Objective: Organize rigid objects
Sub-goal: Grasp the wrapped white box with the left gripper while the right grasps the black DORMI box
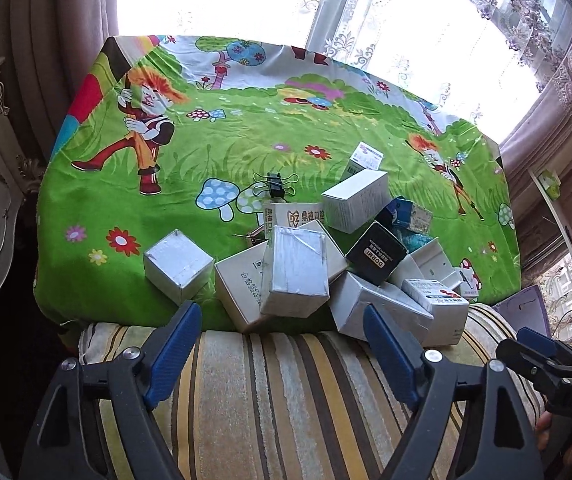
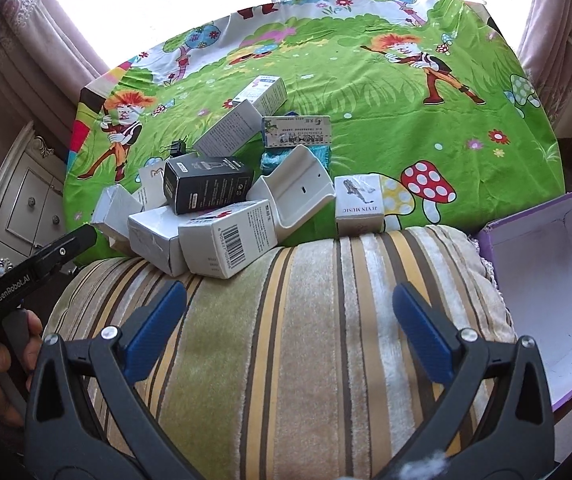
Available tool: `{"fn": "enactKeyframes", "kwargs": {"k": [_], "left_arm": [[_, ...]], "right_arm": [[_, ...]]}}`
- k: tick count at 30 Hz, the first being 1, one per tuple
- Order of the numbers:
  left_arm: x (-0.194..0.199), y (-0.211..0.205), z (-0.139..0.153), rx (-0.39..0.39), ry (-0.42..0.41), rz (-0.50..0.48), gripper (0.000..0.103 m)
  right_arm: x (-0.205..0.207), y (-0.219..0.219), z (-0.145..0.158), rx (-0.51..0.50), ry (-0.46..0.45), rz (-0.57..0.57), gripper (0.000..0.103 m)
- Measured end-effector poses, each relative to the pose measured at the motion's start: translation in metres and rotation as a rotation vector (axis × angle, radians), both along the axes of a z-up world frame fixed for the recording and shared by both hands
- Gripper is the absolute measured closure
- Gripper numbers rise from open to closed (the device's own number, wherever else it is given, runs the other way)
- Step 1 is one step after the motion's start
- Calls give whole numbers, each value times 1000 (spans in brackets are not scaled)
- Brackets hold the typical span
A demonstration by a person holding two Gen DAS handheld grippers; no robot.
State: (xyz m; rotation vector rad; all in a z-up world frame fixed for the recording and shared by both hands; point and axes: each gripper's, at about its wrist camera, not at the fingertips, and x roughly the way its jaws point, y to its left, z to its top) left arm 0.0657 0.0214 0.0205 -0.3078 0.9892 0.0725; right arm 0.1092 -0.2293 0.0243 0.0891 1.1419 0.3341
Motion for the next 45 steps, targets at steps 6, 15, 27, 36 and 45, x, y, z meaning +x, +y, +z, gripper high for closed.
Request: {"fn": "enactKeyframes", "kwargs": {"k": [6, 15, 27, 36, 45], "left_arm": [[10, -2, -5, 21, 10, 4, 25], [21, -4, -12, 32, 30, -15, 54], [13, -4, -12, 11, -7, -17, 65], [2, 5, -6, 0, -61, 33, 65], [-2, 15, -8, -28, -71, 67, 65]], "right_arm": [[30, 15, 7, 39, 5, -45, 0], [65, 60, 0, 86, 133, -30, 0], [92, 96, -18, 76, 289, -112, 0], [97, 123, -27, 15, 293, -156, 9], [105, 136, -44, -60, 322, -160, 36]]}}
